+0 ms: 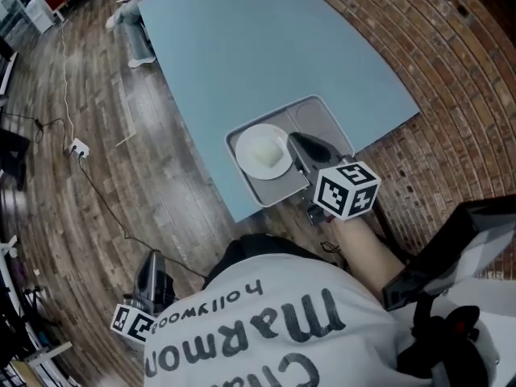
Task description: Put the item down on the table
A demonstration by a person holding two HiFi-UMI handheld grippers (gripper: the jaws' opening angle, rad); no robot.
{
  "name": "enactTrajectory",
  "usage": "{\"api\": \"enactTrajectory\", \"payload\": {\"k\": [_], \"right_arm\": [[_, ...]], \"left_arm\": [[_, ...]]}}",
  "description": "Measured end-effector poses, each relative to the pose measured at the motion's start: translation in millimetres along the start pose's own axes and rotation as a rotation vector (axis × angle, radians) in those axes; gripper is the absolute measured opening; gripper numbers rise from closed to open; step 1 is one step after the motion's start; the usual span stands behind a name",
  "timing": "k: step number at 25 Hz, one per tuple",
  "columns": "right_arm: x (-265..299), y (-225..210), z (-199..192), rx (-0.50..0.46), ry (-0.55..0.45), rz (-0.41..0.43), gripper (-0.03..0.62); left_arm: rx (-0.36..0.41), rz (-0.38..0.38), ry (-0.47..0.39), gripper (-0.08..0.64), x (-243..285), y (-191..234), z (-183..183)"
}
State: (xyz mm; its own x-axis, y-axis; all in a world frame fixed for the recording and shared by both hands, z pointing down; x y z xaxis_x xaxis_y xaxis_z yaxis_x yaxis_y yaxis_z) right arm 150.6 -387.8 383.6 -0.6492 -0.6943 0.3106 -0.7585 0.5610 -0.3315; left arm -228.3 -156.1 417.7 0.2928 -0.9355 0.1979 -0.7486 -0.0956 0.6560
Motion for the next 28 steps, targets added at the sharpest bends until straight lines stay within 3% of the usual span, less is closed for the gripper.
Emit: {"api": "enactTrajectory", "payload": {"k": [2, 5, 10, 16, 28], "right_arm": [[-15, 8, 5, -0.028, -0.027, 0.038, 0.029], [-51, 15, 9, -0.075, -0.089, 0.029, 0.025], [-110, 29, 5, 0.003, -0.196, -0.003, 0.023], [-136, 50, -18, -0.006, -0.192, -0.074, 0.021], [-163, 75, -34, -0.070, -0.193, -0.119, 0.009]], "left_arm": [[0.070, -0.017, 0.020, 0.006, 10, -2, 10], [0.130, -0.064, 0.016, 0.006, 22, -7, 28], [0.150, -0.178, 0.001, 0.006, 35, -22, 46], [0.239, -0.238, 0.071, 0.006, 31, -33, 38], [0.197, -0.274, 0.107, 0.006, 11, -26, 26]]}}
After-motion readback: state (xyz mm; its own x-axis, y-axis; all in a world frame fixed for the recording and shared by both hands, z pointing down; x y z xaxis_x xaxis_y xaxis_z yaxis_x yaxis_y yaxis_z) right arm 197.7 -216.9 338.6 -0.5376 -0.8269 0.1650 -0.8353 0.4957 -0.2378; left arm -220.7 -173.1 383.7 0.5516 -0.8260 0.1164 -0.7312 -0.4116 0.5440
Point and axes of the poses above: the fingertips, and each gripper's own axes: x forward along the fingers, y to its left, z out of its top, the point moved 9 cm from there along -x, backward along the fingers, and after that the axes turned 5 degrees about z, right-handed, at the moved point
